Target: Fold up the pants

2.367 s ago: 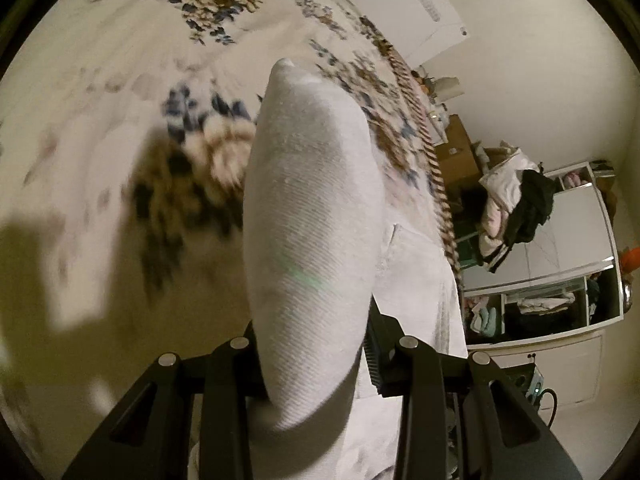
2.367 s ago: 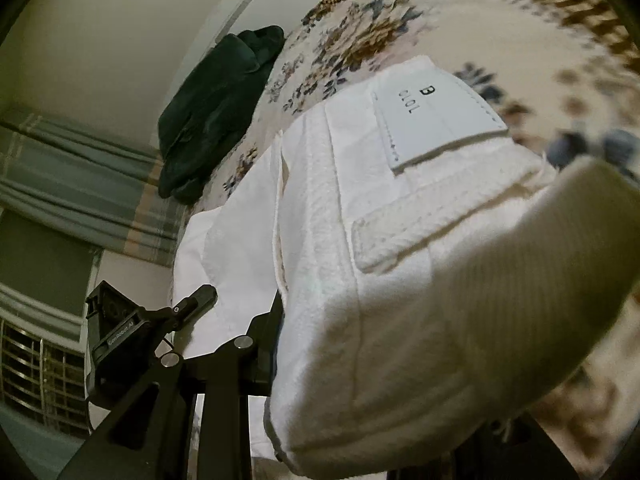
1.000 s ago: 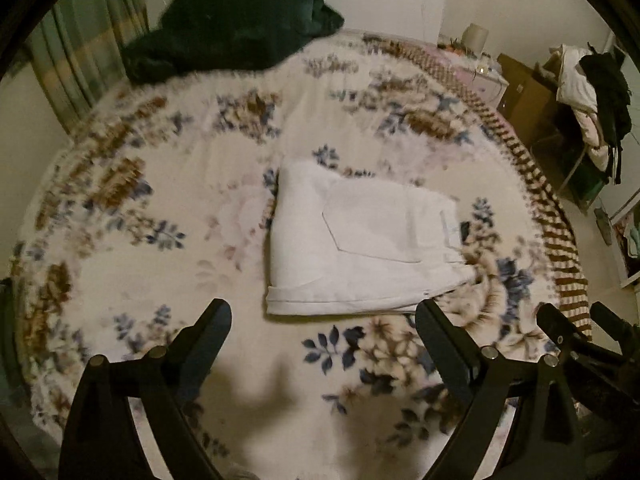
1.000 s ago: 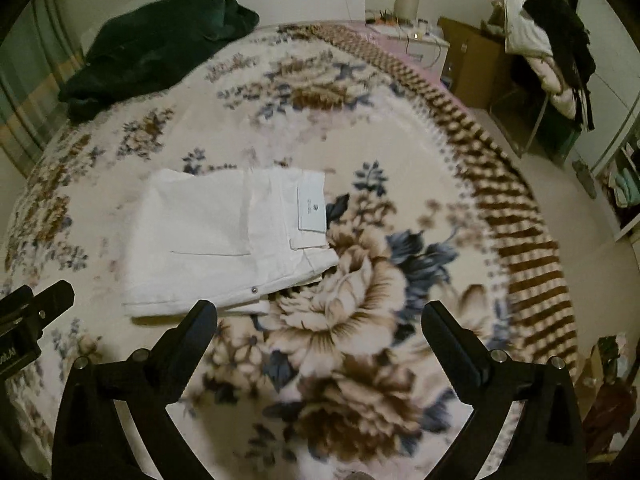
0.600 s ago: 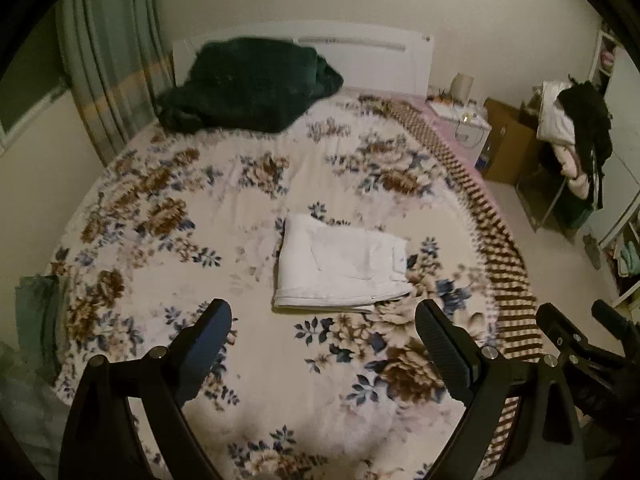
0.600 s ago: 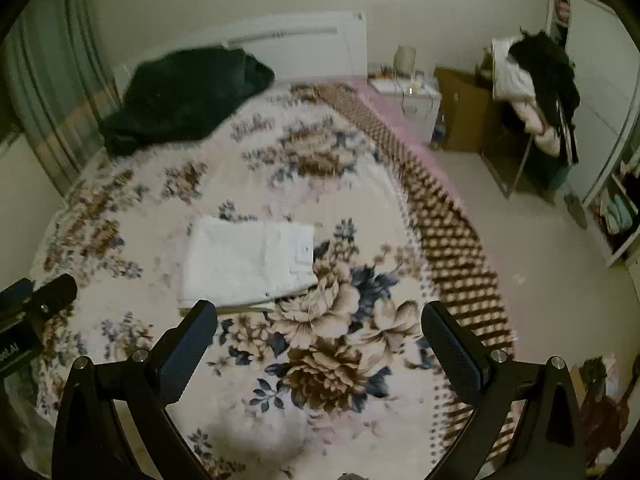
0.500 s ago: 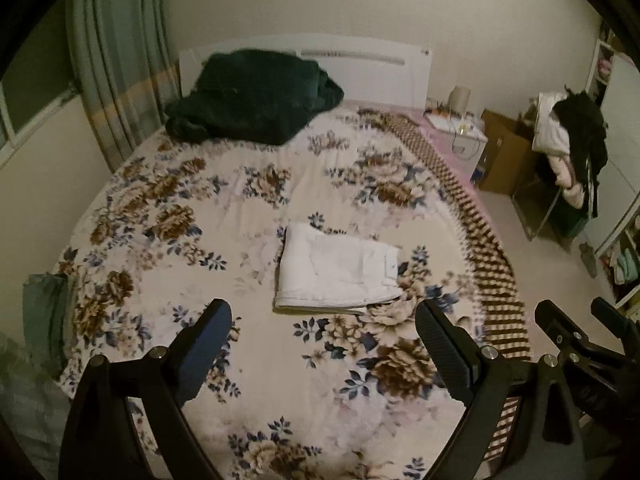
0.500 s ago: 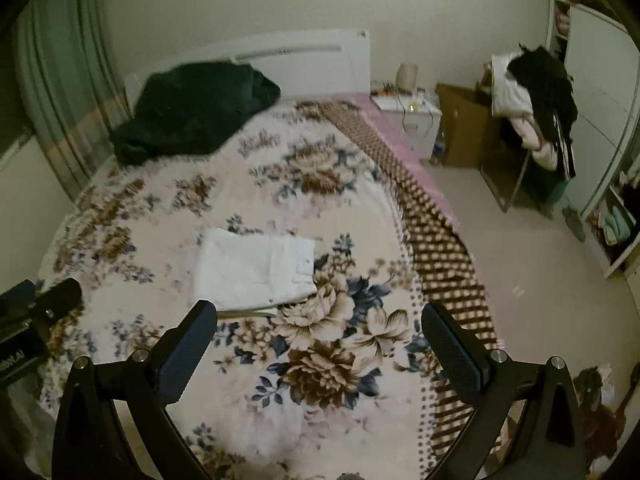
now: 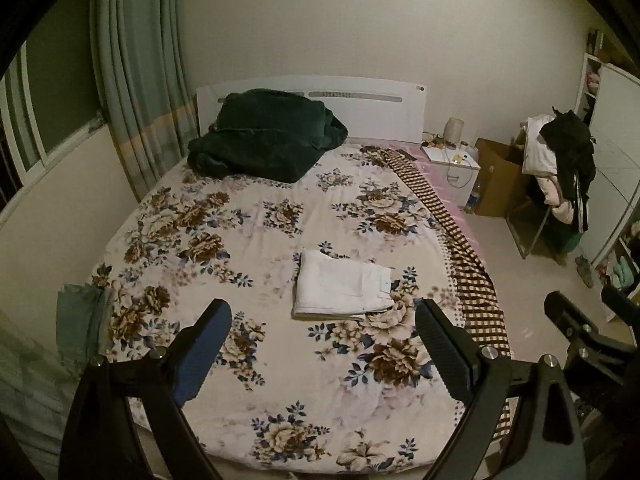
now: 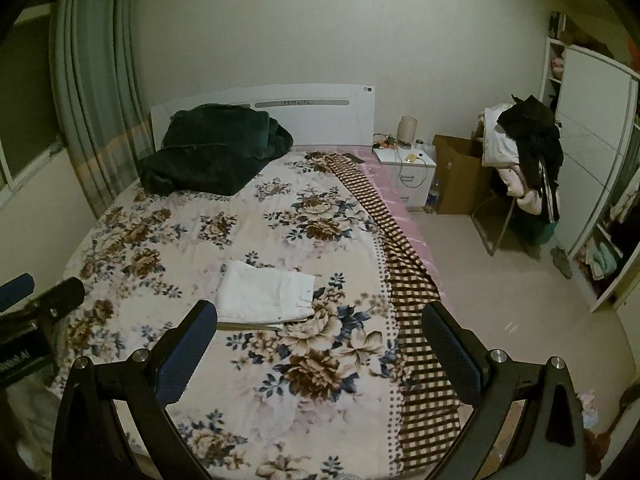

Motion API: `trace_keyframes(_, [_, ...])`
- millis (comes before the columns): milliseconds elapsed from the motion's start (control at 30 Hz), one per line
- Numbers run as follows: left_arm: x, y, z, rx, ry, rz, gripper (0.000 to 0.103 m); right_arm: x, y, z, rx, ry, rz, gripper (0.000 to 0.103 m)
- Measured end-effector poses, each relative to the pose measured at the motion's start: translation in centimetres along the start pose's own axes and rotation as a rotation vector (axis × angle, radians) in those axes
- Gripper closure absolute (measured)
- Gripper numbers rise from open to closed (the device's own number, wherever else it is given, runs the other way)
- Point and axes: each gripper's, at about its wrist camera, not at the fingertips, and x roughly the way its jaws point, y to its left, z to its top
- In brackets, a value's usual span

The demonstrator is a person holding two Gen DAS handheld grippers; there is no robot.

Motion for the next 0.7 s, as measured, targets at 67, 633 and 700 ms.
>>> trace_keyframes(67, [-1.0, 0.2, -0.1, -0.001, -0.009, 0.003, 0.009, -1.6, 0.1, 0.1, -0.005, -0.013, -0.011, 0.000])
trace_keyframes(633, [-2.4, 0.9, -0.5, -0.015, -0.025, 0.019, 0.000, -4.6, 0.6, 0.6, -0.007, -0.029, -0.009, 0.000])
trace_keyframes(700, [-2.4, 0.9, -0.4, -0.014, -0.025, 0.023, 0.000, -4.4, 0.6, 0.8, -0.009, -0.025, -0.005, 0.000])
